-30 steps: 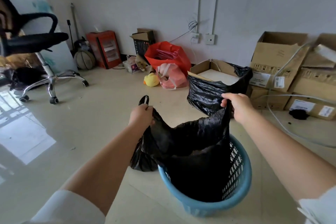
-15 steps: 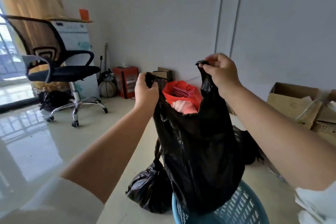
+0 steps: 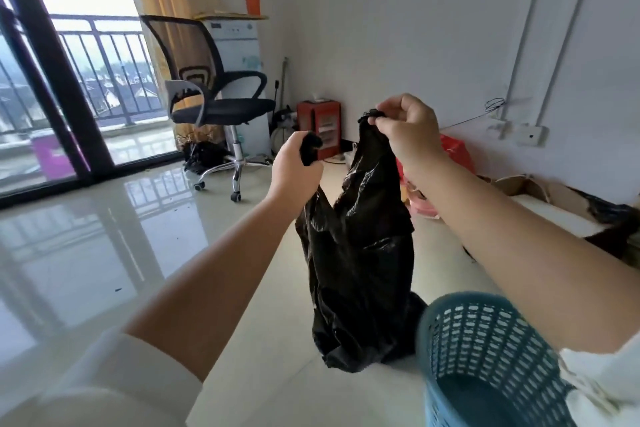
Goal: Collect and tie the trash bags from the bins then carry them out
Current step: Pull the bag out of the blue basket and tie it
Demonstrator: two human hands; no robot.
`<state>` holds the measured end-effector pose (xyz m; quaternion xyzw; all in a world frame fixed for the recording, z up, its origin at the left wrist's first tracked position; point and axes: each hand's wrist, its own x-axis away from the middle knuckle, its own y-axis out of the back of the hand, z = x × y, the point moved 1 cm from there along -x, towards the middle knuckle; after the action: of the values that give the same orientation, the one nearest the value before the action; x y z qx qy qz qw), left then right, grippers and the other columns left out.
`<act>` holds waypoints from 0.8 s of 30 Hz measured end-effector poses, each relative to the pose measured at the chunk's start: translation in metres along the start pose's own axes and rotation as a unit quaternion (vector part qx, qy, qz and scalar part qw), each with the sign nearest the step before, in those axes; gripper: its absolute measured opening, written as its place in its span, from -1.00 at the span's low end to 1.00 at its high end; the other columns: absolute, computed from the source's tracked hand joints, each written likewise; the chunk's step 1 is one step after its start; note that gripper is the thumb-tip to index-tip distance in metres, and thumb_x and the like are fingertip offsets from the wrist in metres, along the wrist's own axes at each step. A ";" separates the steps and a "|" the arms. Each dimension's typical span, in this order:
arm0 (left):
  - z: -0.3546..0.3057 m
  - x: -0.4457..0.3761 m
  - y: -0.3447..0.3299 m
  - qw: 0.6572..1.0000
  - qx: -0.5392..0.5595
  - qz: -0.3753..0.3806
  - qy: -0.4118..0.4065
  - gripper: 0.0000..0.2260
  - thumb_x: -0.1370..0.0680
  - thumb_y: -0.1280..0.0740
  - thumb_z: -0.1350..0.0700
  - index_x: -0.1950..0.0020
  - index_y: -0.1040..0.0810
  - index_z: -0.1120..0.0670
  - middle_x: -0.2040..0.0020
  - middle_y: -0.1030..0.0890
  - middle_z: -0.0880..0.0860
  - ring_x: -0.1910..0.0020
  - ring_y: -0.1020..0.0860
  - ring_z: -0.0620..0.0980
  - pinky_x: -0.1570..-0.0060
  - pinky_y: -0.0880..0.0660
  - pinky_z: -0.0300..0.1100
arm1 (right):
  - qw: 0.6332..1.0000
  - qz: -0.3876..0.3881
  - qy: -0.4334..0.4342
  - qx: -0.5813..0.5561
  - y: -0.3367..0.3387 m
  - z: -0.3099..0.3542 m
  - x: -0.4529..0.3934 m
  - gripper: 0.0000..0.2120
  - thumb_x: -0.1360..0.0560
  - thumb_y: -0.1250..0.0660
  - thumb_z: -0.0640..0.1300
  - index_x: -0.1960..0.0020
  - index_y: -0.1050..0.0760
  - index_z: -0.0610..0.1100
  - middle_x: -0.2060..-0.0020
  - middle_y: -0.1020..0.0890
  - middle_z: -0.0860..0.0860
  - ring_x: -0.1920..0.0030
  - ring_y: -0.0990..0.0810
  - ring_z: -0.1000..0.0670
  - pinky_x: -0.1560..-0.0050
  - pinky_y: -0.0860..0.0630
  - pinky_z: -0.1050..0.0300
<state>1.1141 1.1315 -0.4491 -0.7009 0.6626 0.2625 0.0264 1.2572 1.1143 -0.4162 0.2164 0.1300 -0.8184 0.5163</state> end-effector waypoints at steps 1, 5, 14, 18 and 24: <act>0.013 0.001 0.002 1.000 -0.003 0.011 0.008 -0.62 -0.48 -0.18 0.42 -0.26 -0.45 0.17 -0.02 -0.48 0.08 0.05 -0.42 0.01 0.15 -0.45 -0.27 | 1.000 -0.011 -0.019 0.008 -0.005 -0.012 0.004 -0.65 -0.41 -0.19 -0.46 0.32 -0.40 -0.02 0.32 -0.52 0.04 0.30 -0.57 0.13 0.10 -0.48 0.27; 0.066 0.015 -0.002 0.990 -0.051 0.113 0.072 -0.77 -0.49 -0.27 0.38 -0.11 -0.56 0.25 0.12 -0.50 0.09 0.11 -0.43 0.00 0.24 -0.37 -0.25 | 0.989 -0.015 -0.102 0.108 -0.008 -0.057 0.026 -0.67 -0.37 -0.11 -0.46 0.35 -0.35 -0.05 0.45 -0.47 -0.03 0.50 -0.50 0.09 0.40 -0.43 0.23; 0.190 0.022 0.011 0.983 0.020 0.106 0.145 -0.74 -0.49 -0.24 0.34 -0.13 -0.56 0.17 0.13 -0.38 -0.01 0.01 -0.42 0.09 0.05 -0.44 -0.17 | 0.966 0.039 -0.198 0.164 -0.046 -0.153 0.078 -0.76 -0.41 -0.18 -0.42 0.24 -0.41 -0.10 0.39 -0.46 0.00 0.37 -0.48 0.09 0.24 -0.42 0.21; 0.226 0.038 0.021 0.980 0.094 0.133 0.119 -0.51 -0.38 -0.37 -0.06 -0.23 -0.26 -0.31 -0.25 -0.25 -0.03 -0.27 -0.29 -0.05 -0.29 -0.29 -0.13 | 0.969 0.032 -0.184 0.160 -0.049 -0.185 0.094 -0.69 -0.40 -0.38 -0.24 -0.10 -0.40 -0.10 0.09 -0.55 0.00 0.02 -0.52 0.02 -0.06 -0.47 0.27; 0.271 0.064 0.013 0.957 -0.132 0.231 0.118 0.10 -0.28 -0.49 -0.14 -0.53 0.24 0.00 -0.54 -0.07 0.02 -0.53 0.00 0.00 -0.53 0.12 0.03 | 0.936 0.090 -0.272 0.204 -0.032 -0.253 0.116 -0.16 -0.22 -0.54 0.01 -0.39 -0.24 -0.13 -0.34 -0.32 -0.08 -0.36 -0.32 -0.06 -0.44 -0.26 -0.08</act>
<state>1.0101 1.1756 -0.7045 -0.5517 0.7645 0.2622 -0.2062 1.2404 1.1469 -0.6944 0.0973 -0.2052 -0.8049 0.5482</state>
